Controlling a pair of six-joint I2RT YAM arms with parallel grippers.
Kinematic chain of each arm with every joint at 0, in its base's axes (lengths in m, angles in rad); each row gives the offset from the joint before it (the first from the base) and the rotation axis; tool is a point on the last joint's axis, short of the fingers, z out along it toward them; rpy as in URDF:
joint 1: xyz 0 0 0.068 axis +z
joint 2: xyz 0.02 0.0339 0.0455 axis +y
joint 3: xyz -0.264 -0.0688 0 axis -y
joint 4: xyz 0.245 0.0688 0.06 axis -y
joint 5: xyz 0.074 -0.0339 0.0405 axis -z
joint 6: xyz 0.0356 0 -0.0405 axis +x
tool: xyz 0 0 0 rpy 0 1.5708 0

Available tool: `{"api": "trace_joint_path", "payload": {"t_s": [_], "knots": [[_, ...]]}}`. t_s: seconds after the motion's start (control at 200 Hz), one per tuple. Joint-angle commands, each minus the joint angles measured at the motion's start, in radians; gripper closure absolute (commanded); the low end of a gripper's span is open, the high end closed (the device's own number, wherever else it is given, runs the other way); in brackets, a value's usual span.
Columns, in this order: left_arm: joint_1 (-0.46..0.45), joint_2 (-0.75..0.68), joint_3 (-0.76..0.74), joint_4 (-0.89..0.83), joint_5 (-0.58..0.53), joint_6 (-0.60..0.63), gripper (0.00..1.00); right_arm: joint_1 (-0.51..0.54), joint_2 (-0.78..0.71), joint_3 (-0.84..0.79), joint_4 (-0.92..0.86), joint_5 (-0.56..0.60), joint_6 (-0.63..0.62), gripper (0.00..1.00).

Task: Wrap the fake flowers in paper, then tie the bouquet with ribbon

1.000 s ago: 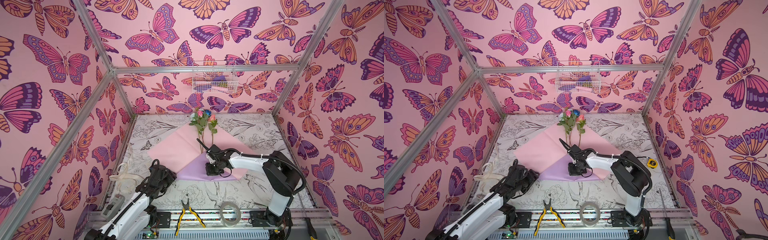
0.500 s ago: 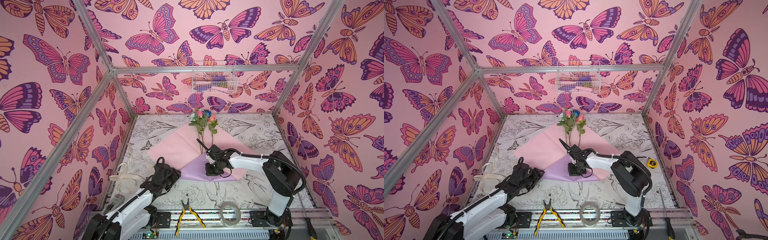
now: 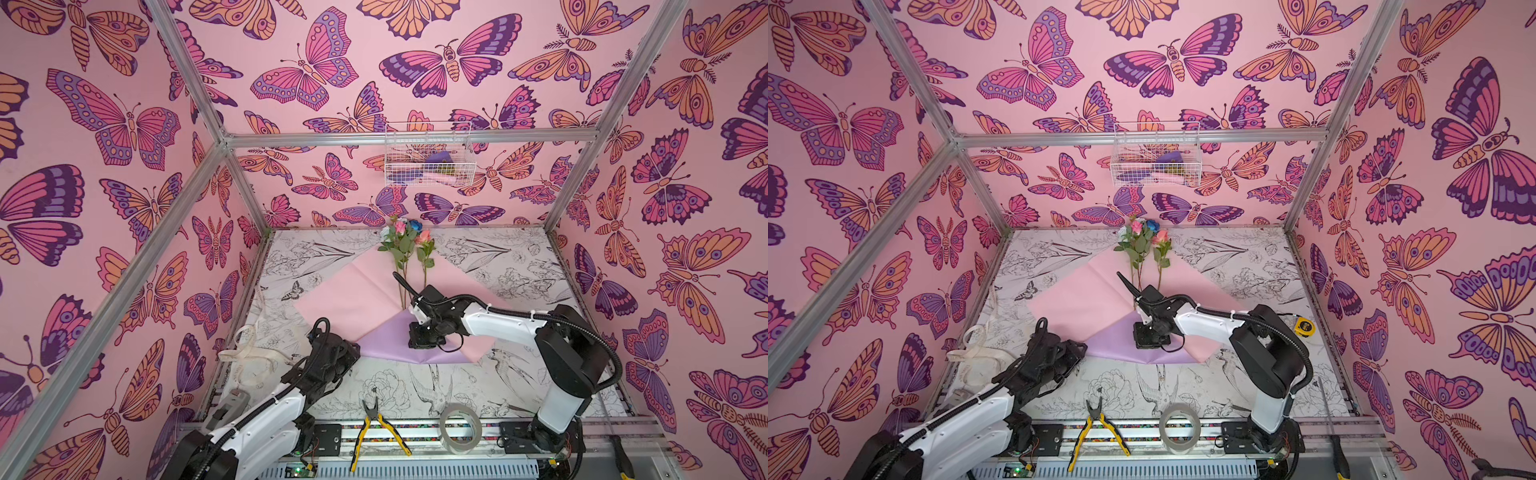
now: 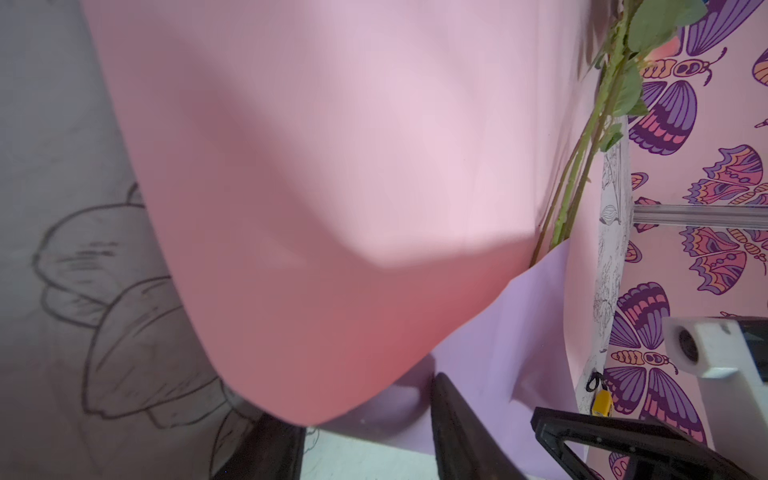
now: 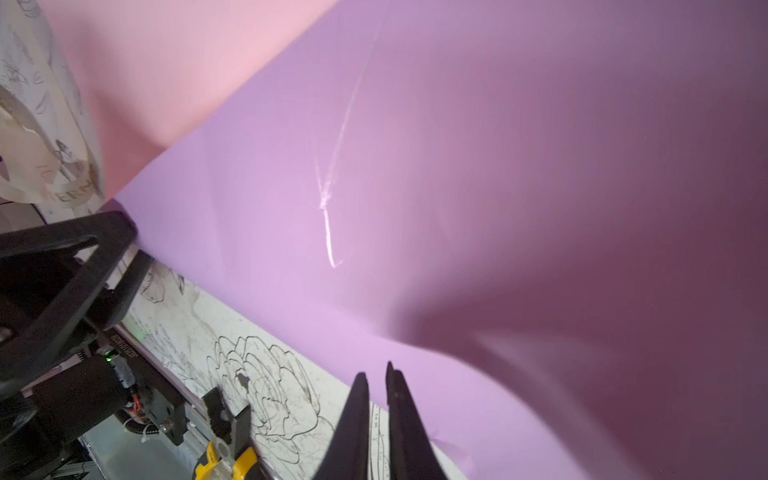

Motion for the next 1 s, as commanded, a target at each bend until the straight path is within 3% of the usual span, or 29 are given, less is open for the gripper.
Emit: {"api": "trace_joint_path", "payload": {"t_s": [0.0,0.255,0.531,0.636,0.751,0.991], "knots": [[-0.022,-0.027,-0.028,0.011,-0.071,0.010,0.51,0.013,-0.019,0.028,0.022,-0.043,0.023,0.86],[-0.079,-0.038,-0.017,0.011,-0.112,0.066,0.53,0.026,0.050,0.050,0.093,-0.118,0.060,0.86],[-0.140,-0.021,-0.001,0.012,-0.162,0.083,0.66,0.027,0.145,0.083,0.109,-0.150,0.071,0.86],[-0.150,-0.013,0.008,0.013,-0.190,0.075,0.65,0.027,0.172,0.082,0.122,-0.162,0.080,0.86],[-0.151,0.004,0.006,0.017,-0.219,0.022,0.48,0.027,0.177,0.078,0.124,-0.159,0.081,0.86],[-0.151,0.027,-0.007,0.029,-0.255,-0.093,0.52,0.026,0.180,0.077,0.121,-0.158,0.078,0.86]]}}
